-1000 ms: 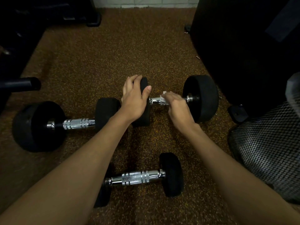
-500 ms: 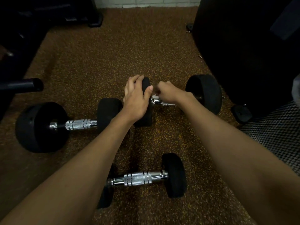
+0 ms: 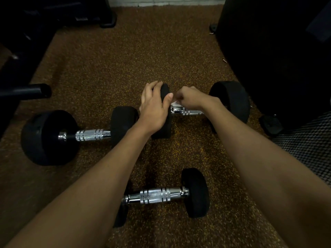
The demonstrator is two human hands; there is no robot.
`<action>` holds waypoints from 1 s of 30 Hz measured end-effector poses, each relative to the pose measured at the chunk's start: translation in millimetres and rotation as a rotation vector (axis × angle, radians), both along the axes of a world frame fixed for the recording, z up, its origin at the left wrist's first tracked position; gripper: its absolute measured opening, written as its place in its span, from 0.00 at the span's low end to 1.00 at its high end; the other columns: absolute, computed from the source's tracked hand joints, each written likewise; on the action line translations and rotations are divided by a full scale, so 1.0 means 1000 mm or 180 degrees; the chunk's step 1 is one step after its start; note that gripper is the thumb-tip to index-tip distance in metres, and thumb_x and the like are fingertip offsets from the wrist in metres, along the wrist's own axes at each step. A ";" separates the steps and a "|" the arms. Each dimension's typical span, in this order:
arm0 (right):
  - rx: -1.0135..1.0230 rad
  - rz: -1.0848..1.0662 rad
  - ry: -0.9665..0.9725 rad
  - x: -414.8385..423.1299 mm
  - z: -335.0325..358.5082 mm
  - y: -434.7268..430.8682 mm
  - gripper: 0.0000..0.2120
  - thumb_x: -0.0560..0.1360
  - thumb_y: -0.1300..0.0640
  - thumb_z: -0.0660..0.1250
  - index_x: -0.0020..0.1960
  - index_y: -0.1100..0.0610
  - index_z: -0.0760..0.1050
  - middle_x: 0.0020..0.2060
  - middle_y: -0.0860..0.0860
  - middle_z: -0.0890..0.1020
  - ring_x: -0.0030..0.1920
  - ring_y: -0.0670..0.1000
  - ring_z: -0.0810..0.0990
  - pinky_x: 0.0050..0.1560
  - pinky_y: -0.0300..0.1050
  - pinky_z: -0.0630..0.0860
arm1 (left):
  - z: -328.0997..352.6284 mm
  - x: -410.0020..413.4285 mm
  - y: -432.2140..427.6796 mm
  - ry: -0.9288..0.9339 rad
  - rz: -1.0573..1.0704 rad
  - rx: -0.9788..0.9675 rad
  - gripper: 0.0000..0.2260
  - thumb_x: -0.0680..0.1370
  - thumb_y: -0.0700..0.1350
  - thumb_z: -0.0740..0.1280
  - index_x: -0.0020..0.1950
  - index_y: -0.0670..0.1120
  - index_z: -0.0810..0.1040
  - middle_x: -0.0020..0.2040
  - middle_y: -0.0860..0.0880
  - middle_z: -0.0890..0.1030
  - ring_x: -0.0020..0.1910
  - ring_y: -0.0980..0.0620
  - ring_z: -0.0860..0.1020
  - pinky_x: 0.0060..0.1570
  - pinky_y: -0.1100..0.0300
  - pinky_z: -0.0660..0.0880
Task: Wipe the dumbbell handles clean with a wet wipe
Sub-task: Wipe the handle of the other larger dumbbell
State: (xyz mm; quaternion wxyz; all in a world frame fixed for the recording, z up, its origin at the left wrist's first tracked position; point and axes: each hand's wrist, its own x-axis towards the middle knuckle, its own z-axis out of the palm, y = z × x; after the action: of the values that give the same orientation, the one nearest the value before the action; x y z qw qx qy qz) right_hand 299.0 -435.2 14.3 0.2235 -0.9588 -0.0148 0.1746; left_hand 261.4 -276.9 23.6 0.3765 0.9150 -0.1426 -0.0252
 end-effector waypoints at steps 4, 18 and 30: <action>0.0245 0.0050 -0.0417 -0.017 -0.002 0.002 0.11 0.79 0.58 0.61 0.58 0.55 0.78 0.55 0.56 0.80 0.59 0.54 0.76 0.56 0.45 0.72 | 0.000 0.000 0.000 0.0011 0.0010 -0.0009 0.24 0.82 0.53 0.55 0.76 0.46 0.57 0.75 0.46 0.55 0.75 0.45 0.50 0.72 0.46 0.54; 0.0078 0.0067 -0.0638 -0.031 0.004 0.004 0.13 0.79 0.62 0.59 0.57 0.58 0.79 0.52 0.57 0.82 0.56 0.56 0.78 0.52 0.40 0.69 | 0.001 0.001 -0.001 0.0027 0.0033 0.0001 0.24 0.82 0.53 0.55 0.76 0.46 0.57 0.75 0.46 0.55 0.75 0.45 0.51 0.72 0.45 0.54; 0.0752 -0.0273 -0.1088 -0.063 -0.010 -0.026 0.15 0.77 0.66 0.61 0.60 0.56 0.79 0.59 0.51 0.81 0.61 0.47 0.77 0.54 0.17 0.61 | 0.001 0.000 -0.001 0.0009 0.0045 -0.0057 0.24 0.82 0.53 0.55 0.76 0.46 0.57 0.75 0.47 0.55 0.75 0.46 0.50 0.73 0.46 0.53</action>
State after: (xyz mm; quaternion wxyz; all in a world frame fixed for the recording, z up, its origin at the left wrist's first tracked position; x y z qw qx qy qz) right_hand 235.8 -461.6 3.9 0.3359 -0.9414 -0.0320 -0.0032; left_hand 260.9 -277.9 24.6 0.3850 0.9126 -0.1358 -0.0225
